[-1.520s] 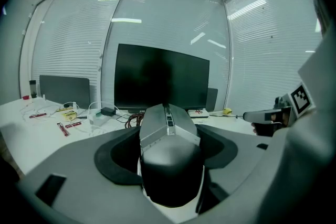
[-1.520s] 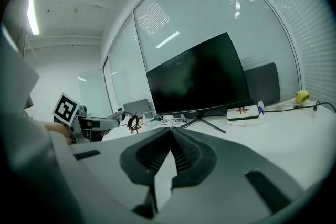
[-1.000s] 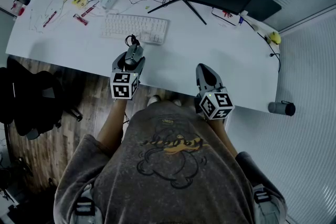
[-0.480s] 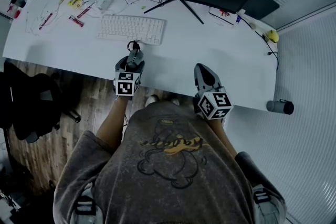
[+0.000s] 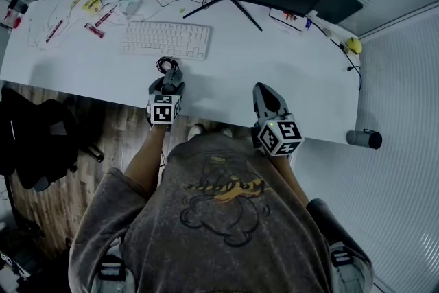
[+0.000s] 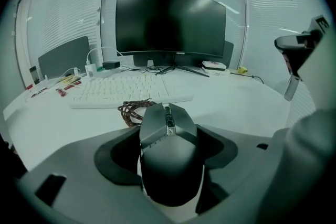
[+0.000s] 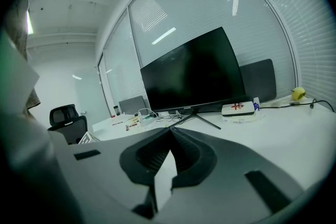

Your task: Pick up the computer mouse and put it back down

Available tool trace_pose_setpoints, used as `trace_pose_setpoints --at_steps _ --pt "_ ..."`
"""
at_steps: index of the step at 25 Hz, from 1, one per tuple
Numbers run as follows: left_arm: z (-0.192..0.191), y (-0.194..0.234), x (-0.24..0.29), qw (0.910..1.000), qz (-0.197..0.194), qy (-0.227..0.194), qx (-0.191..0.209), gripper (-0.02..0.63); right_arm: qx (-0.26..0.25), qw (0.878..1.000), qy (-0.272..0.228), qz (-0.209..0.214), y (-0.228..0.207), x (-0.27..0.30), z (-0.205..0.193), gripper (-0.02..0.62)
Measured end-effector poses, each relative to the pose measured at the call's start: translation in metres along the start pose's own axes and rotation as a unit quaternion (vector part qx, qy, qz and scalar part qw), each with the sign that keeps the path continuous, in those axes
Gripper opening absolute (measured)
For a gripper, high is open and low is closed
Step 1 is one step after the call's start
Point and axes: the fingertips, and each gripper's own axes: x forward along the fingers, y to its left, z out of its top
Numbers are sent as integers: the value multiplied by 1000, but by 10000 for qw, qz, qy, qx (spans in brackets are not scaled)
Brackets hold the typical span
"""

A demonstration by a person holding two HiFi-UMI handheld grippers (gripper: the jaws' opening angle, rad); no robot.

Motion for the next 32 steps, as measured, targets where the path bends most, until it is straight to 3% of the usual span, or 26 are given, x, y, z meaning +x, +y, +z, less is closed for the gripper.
trace_pose_setpoints --at_steps 32 --pt "-13 2 13 9990 90 403 -147 318 -2 9998 126 176 0 16 0 6"
